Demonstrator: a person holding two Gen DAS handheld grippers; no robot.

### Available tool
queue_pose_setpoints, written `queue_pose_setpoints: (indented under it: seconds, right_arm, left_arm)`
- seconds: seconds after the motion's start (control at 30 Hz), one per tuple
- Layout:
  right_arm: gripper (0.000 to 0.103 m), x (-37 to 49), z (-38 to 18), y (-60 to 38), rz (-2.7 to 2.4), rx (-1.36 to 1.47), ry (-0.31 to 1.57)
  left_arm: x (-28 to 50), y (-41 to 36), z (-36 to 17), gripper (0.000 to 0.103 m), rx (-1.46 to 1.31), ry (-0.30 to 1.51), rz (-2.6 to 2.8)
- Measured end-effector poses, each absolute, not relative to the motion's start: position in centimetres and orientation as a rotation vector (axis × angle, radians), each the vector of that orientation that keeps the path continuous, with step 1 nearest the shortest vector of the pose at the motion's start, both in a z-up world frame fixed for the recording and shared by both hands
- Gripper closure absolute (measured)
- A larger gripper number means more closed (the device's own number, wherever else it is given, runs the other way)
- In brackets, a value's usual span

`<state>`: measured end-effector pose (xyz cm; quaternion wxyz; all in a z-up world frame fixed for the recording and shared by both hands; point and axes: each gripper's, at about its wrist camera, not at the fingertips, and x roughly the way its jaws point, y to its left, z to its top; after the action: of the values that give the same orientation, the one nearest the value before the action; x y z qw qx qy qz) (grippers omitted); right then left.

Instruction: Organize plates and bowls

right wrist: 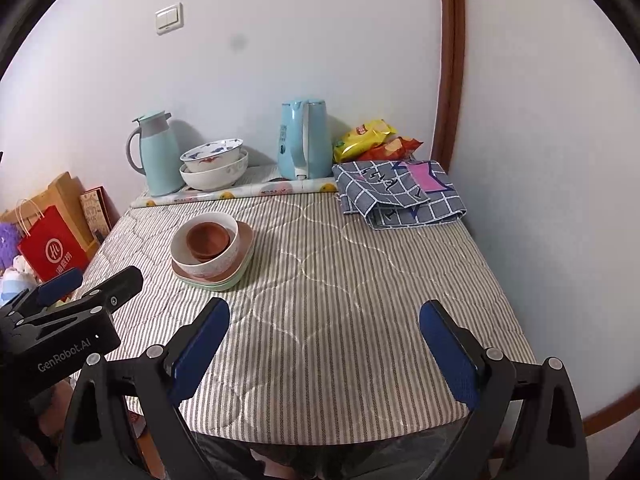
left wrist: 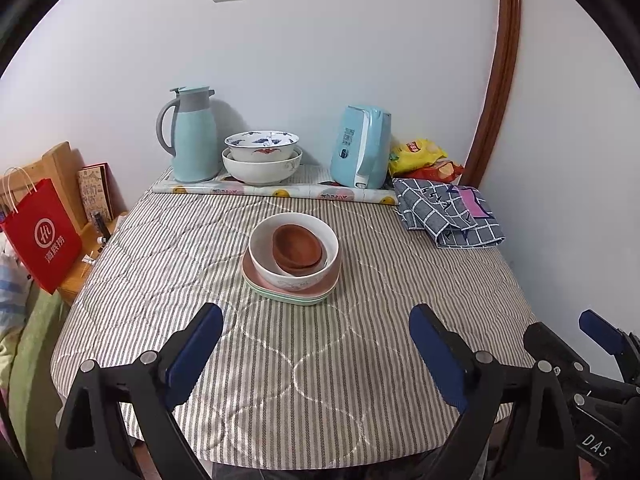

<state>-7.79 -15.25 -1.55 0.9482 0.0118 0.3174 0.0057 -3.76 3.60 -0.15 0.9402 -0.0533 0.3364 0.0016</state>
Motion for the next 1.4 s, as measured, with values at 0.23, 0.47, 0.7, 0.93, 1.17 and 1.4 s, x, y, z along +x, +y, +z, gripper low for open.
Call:
queue_pose_setpoints:
  seconds: [0.23, 0.47, 0.7, 0.93, 1.17, 1.4]
  right_arm:
    - [0.008, -7.72, -1.68, -15.06, 0.013, 0.018, 0.648]
    - [0.008, -7.78, -1.68, -14.98, 0.012, 0.024, 0.646]
    - [0.008, -7.81, -1.64, -14.93, 0.011, 0.027, 0.646]
    - [0.008, -7.98, -1.55, -14.76, 0.009, 0.025, 0.64]
    - [0.008, -7.79, -1.65, -14.77, 0.012, 0.027, 0.644]
    - [0.008, -7.75, -1.68, -14.67, 0.016, 0.026, 0.642]
  left_arm:
    - [-3.72, 3.87, -0.22, 0.008, -0.116, 0.692, 0.009]
    - [-3.72, 3.79, -0.22, 0.008, -0.114, 0.689, 0.005]
    - [-3.8, 3.84, -0.3, 0.008, -0.117, 0.691, 0.007]
    - [-3.85, 3.85, -0.3, 0.008, -0.123, 0.691, 0.0]
    - [-3.84, 4.11, -0.33, 0.008, -0.131, 0.691, 0.003]
    - [-3.81, 4.22, -0.35, 0.008, -0.136, 0.688, 0.006]
